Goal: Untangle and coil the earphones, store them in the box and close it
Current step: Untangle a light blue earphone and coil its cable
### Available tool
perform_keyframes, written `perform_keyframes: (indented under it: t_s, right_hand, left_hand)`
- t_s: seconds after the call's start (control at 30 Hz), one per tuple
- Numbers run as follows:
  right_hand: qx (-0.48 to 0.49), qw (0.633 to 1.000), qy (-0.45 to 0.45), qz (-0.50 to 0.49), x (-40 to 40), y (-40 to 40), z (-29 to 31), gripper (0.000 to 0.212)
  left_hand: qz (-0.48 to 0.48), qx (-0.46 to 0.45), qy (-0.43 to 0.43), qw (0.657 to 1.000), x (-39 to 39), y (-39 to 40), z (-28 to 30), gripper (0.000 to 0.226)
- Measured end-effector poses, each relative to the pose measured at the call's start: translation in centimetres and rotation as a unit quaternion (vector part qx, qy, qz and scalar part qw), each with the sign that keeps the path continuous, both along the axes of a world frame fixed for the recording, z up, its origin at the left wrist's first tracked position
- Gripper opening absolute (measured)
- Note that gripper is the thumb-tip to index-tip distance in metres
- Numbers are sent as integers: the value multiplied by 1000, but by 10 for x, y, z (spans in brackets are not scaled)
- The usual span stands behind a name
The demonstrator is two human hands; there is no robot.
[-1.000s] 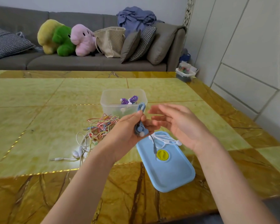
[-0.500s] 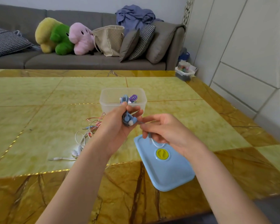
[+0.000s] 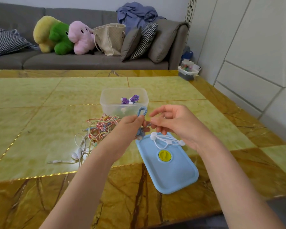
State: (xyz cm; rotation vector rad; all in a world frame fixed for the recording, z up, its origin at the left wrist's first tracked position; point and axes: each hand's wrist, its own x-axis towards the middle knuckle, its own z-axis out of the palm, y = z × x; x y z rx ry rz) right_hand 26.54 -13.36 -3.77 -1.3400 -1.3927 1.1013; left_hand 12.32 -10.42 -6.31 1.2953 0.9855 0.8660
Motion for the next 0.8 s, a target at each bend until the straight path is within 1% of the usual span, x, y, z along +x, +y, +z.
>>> perform_keyframes:
  t_s: [0.07, 0.17, 0.27, 0.37, 0.47, 0.57, 0.7, 0.73, 0.8]
  right_hand:
    - [8, 1000, 0, -9, 0, 0, 1, 27]
    - [4, 1000, 0, -23, 0, 0, 1, 36]
    - [-11, 1000, 7, -18, 3, 0, 1, 31]
    - [-32, 999, 3, 14, 5, -3, 3, 19]
    - [-69, 997, 16, 40, 8, -6, 5, 10]
    - [-104, 993, 27, 45, 10, -7, 6, 9]
    - [-89, 994, 49, 43, 8, -7, 5, 9]
    - [-84, 995, 50, 35, 7, -6, 4, 10]
    - [-77, 996, 36, 11, 5, -5, 2, 12]
  left_hand:
    - [-12, -3, 7, 1000, 1, -3, -1, 32]
    - [-51, 41, 52, 997, 0, -4, 0, 30]
    - [-116, 57, 81, 988, -1, -6, 3, 32]
    - [-186, 35, 75, 979, -3, -10, 6, 32]
    - [-228, 15, 72, 971, -9, -11, 7, 30]
    - [-261, -3, 63, 963, -12, -12, 7, 28]
    - [-296, -48, 11, 954, -13, -13, 13, 29]
    - [-298, -49, 17, 953, -13, -13, 14, 30]
    - [-288, -31, 66, 955, -12, -13, 15, 31]
